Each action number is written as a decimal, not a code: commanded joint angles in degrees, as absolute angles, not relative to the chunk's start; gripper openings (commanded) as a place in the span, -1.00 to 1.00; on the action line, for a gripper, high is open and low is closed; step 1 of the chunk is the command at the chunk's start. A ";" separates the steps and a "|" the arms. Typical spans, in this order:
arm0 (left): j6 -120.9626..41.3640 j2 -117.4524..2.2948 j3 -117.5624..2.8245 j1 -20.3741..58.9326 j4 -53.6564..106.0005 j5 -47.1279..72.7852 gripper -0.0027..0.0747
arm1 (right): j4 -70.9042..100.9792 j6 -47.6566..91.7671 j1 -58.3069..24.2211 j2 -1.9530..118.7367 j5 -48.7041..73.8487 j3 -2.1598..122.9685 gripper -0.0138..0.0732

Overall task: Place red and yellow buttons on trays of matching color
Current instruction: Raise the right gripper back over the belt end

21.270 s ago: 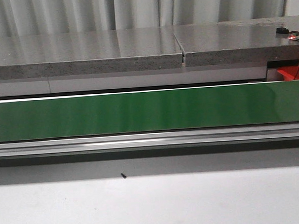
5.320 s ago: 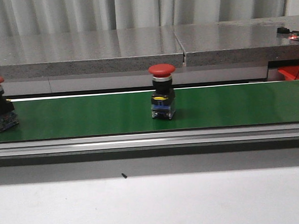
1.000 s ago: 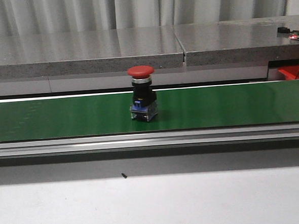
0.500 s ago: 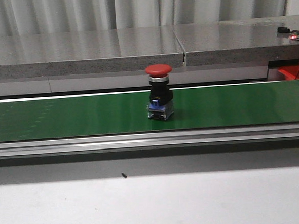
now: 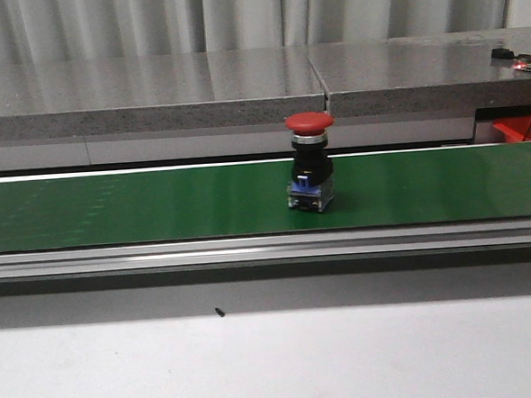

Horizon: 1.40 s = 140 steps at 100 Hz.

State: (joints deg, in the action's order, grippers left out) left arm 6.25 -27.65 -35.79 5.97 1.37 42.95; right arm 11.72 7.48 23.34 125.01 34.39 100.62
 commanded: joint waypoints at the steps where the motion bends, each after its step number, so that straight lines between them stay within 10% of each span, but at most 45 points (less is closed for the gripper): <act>1: 6.67 -27.96 -37.28 6.41 1.54 39.25 -0.98 | 12.51 7.54 23.68 119.76 31.66 102.25 0.70; 140: 6.67 -27.96 -37.28 6.41 1.54 39.25 -0.98 | 12.34 10.21 12.34 81.07 37.11 76.07 0.60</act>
State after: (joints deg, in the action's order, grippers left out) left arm 6.25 -27.65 -35.79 5.97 1.37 42.95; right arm 11.95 9.45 14.04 85.15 38.58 75.63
